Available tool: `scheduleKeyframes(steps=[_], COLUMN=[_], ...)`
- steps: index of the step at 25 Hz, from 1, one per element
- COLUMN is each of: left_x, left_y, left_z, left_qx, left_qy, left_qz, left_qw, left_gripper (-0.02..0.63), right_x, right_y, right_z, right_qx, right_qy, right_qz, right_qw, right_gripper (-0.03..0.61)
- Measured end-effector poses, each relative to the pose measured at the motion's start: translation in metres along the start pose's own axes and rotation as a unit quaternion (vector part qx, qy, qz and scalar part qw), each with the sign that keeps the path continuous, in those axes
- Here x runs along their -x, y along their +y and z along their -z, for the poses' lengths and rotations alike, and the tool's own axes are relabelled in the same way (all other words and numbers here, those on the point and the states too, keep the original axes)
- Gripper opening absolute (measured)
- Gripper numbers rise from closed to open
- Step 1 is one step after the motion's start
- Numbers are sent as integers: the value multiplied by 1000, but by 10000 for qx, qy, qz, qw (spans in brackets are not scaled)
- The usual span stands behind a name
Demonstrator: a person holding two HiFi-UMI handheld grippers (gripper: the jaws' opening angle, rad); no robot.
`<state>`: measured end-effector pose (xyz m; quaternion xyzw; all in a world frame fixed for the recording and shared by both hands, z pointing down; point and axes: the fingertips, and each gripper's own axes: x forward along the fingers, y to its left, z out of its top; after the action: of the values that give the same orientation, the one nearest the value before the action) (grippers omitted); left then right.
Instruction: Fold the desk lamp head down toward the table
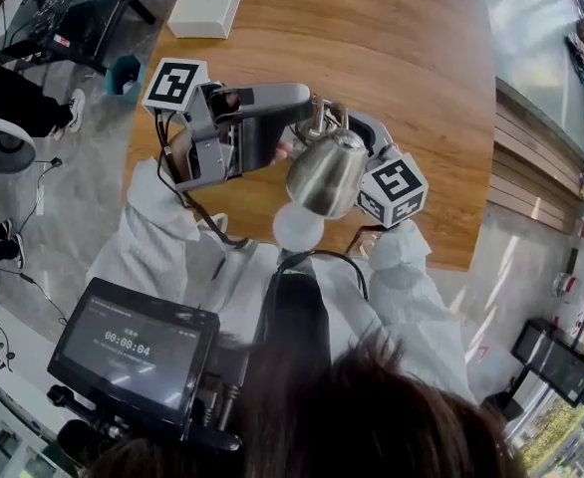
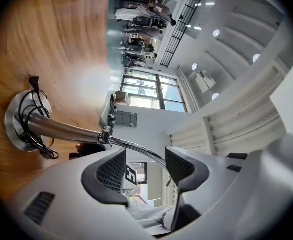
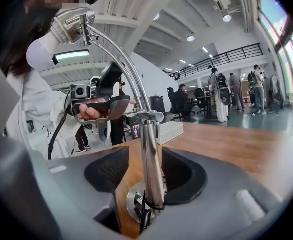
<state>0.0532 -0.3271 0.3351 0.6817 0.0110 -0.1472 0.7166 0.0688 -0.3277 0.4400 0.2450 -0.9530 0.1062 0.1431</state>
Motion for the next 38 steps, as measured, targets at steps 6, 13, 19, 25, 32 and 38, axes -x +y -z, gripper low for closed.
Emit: scheduleKeyframes(steps=[6, 13, 19, 25, 32, 38], left_x=[-8, -15, -16, -18, -18, -14], left_y=[3, 4, 1, 6, 13, 13], left_z=[7, 8, 11, 4, 1, 8], left_qx=[335, 381, 306, 227, 3, -492], left_qy=[196, 263, 346, 378, 424, 529], left_qz=[58, -91, -174, -232, -292, -404], left_qw=[9992, 9989, 9988, 9988, 9987, 9966], left_gripper=[235, 233, 233, 233, 233, 233], right_x=[-8, -13, -11, -15, -19, -19], right_y=[4, -1, 1, -7, -13, -12], right_z=[0, 0, -2, 3, 8, 7], right_qx=[259, 275, 222, 95, -39, -108], right_qy=[76, 18, 43, 58, 55, 32], right_qz=[-107, 5, -166, -299, -446, -541], right_qw=[9996, 9996, 9996, 9995, 9990, 9985], right_gripper=[173, 120, 120, 122, 124, 127])
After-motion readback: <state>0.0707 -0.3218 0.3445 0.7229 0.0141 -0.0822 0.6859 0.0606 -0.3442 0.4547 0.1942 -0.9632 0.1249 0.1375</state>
